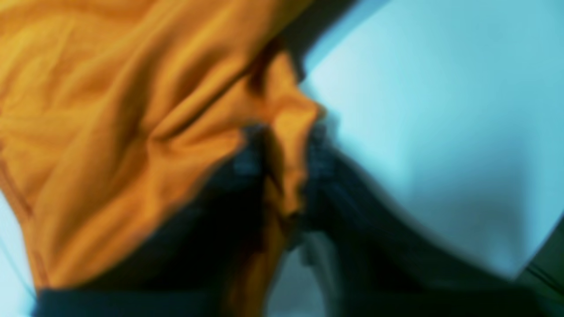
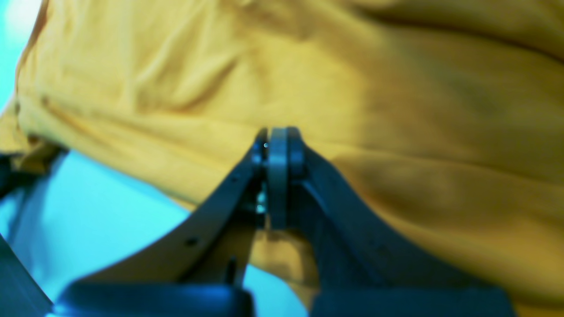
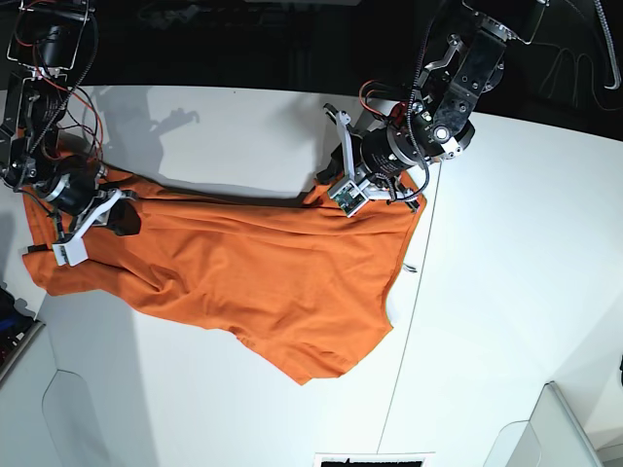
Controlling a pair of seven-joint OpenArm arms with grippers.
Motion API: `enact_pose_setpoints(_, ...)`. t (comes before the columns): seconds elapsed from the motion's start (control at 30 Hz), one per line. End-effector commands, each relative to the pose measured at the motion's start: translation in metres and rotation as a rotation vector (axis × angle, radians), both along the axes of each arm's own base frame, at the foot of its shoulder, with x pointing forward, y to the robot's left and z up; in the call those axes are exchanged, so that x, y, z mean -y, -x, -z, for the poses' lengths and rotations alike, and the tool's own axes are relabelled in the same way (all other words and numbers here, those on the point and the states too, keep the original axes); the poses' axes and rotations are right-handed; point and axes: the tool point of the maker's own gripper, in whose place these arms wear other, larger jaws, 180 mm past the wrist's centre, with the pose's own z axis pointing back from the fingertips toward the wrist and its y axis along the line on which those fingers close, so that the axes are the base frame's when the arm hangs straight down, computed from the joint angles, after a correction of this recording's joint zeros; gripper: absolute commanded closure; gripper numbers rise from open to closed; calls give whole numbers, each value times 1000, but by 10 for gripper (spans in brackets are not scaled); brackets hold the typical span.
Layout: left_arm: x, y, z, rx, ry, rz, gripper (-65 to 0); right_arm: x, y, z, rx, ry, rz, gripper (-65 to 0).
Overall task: Layout the t-shirt on the table in an organized manner, then fold the t-shirt properly
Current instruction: 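Grasp the orange shirt edge with both grippers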
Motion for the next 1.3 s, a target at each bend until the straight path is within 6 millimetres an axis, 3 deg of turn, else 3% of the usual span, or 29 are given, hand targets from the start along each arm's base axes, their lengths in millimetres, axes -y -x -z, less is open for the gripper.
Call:
enact_pose_setpoints(0.0,-1,-4,-4,9,-3,1,-6,-6,-13,-14,59,12,-33,0)
enact_pose_setpoints(0.13,-6,-7,-9,27,-16,7,0,-37,-17,-10,56,64,-152,0)
enact_pose_setpoints(0.27,-28,-8,-11,46,-74,20,0,-52,-22,-31,89,105,-231,0)
enact_pose_setpoints(0.47,-72,-13,-8,62,-190,34,0,-86,-4,-62,119,106,-402,0)
enact_pose_setpoints(0.5,-79,-15,-9,68,-208,36,0,-93,1,-60,115,119,-435,-2)
enact_pose_setpoints(0.57,-92,-18,-11,76,-241,39,0,-106,13,-50,93,167,-513,-128)
enact_pose_setpoints(0.63,-100,-18,-12,76,-268,59,0,-117,27,-35,66,241,-599,-198)
enact_pose_setpoints(0.77,-98,-9,-19,64,-254,142,0,-134,41,-13,77,384,-727,-223)
enact_pose_setpoints(0.87,-93,-9,-33,93,-244,165,0,-146,44,-7,112,433,-777,-223)
enact_pose_setpoints(1.03,-92,-8,-37,94,-234,170,0,-152,51,4,115,522,-831,-224)
enact_pose_setpoints(1.27,-91,-8,-37,92,-232,171,0,-146,41,4,139,609,-839,-371)
